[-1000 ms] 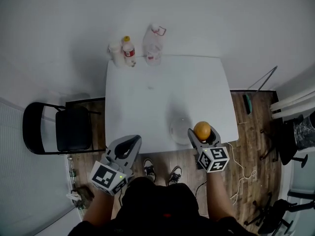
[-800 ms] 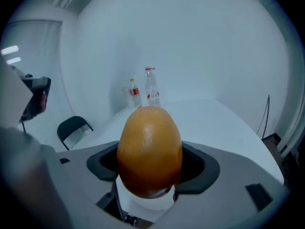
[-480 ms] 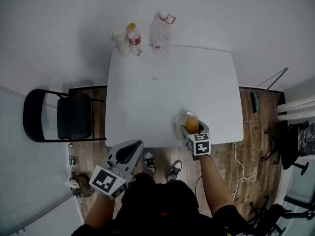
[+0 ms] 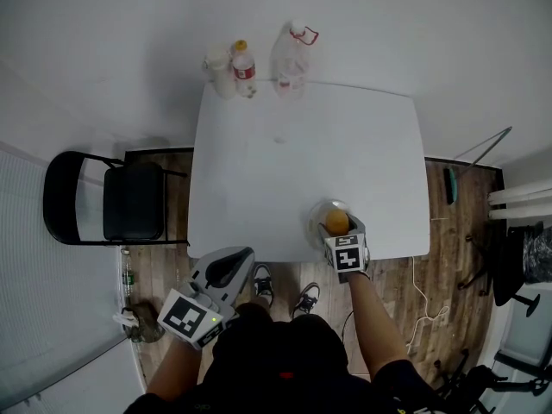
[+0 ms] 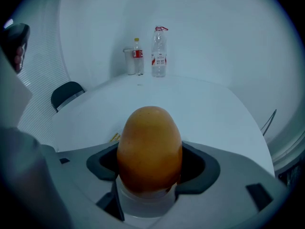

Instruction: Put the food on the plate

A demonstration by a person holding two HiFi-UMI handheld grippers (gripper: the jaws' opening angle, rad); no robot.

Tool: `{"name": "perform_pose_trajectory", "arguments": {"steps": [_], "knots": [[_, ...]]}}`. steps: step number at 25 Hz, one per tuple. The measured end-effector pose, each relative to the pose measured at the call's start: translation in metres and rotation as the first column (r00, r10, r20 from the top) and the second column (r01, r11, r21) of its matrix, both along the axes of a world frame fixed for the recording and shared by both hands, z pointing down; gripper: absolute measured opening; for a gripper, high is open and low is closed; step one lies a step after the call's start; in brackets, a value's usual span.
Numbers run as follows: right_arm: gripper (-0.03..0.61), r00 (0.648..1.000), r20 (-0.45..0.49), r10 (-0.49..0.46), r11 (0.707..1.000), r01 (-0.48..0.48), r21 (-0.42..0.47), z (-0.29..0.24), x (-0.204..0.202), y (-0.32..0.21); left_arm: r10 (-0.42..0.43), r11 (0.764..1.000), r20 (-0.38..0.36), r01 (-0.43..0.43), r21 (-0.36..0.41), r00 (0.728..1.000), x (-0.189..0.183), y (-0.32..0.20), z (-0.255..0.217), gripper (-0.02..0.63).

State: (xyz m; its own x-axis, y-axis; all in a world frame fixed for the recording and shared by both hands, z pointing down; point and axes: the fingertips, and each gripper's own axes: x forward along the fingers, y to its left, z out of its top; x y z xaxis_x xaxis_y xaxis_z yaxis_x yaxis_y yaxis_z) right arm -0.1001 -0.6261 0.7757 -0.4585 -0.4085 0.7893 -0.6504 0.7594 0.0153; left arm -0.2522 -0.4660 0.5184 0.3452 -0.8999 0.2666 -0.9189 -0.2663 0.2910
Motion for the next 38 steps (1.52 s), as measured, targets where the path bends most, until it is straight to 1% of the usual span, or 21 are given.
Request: {"name": "perform_pose_trajectory", "arguments": {"steps": [6,10,14,16,18,21,24,27,28,29,30,32,34,36,38], "knots": [[0.341,0.999,-0.034,0.002,1.0,-0.002,0.007,0.001,-0.001,-0.003,0.01,1.0,-0.007,-0.01,-0.007,1.0,0.0,-0.003,-0.002,0.025],[0.355,1.0,-0.011,0.008,1.0,-0.008,-0.003,-0.003,0.0,-0.002,0.024,1.0,0.02,-0.024,0.001,1.0,0.003,0.0,-0.004,0.025],[0.373,1.0,0.014,0.01,1.0,-0.01,0.014,-0.02,0.003,-0.002,0.038,0.999,0.032,-0.038,0.012,0.999,0.006,0.002,-0.01,0.025],[0.38,0.999,0.052,0.009,0.999,-0.01,0.033,-0.038,0.003,-0.001,0.045,0.999,0.021,-0.045,0.015,0.999,0.011,0.001,-0.017,0.025],[0.382,0.996,0.09,-0.003,0.998,-0.002,0.058,-0.061,0.002,0.002,0.056,0.998,0.029,-0.057,0.026,0.998,0.015,0.002,-0.019,0.025],[0.382,0.98,0.198,-0.021,0.993,-0.003,0.119,-0.105,0.004,0.009,0.074,0.996,0.04,-0.075,0.038,0.996,0.024,0.001,-0.025,0.025],[0.38,0.951,0.303,-0.055,0.97,-0.022,0.243,-0.149,0.016,0.014,0.089,0.994,0.068,-0.093,0.053,0.994,0.04,-0.004,-0.03,0.025],[0.378,0.917,0.393,-0.063,0.946,-0.071,0.317,-0.191,0.037,0.027,0.102,0.993,0.071,-0.106,0.058,0.992,0.055,-0.007,-0.034,0.025],[0.352,0.905,0.42,-0.065,0.936,-0.09,0.34,-0.207,0.043,0.031,0.111,0.992,0.077,-0.115,0.051,0.991,0.059,-0.008,-0.037,0.025],[0.264,0.896,0.437,-0.071,0.924,-0.106,0.367,-0.223,0.05,0.036,0.123,0.991,0.088,-0.127,0.046,0.989,0.065,-0.01,-0.039,0.025],[0.205,0.89,0.448,-0.082,0.911,-0.115,0.396,-0.239,0.056,0.041,0.133,0.989,0.096,-0.139,0.059,0.986,0.072,-0.012,-0.044,0.025],[0.148,0.875,0.473,-0.105,0.882,-0.138,0.451,-0.271,0.07,0.052,0.152,0.978,0.089,-0.163,0.128,0.984,0.09,-0.018,-0.059,0.025],[0.058,0.849,0.518,-0.102,0.847,-0.199,0.494,-0.306,0.085,0.06,0.178,0.964,0.087,-0.192,0.182,0.98,0.108,-0.02,-0.077,0.025],[0.028,0.834,0.544,-0.086,0.817,-0.254,0.518,-0.336,0.1,0.064,0.196,0.953,0.112,-0.216,0.21,0.974,0.121,-0.021,-0.092,0.025],[0.023,0.82,0.566,-0.087,0.801,-0.28,0.529,-0.361,0.113,0.068,0.2,0.946,0.156,-0.232,0.224,0.967,0.129,-0.022,-0.1,0.025]]}}
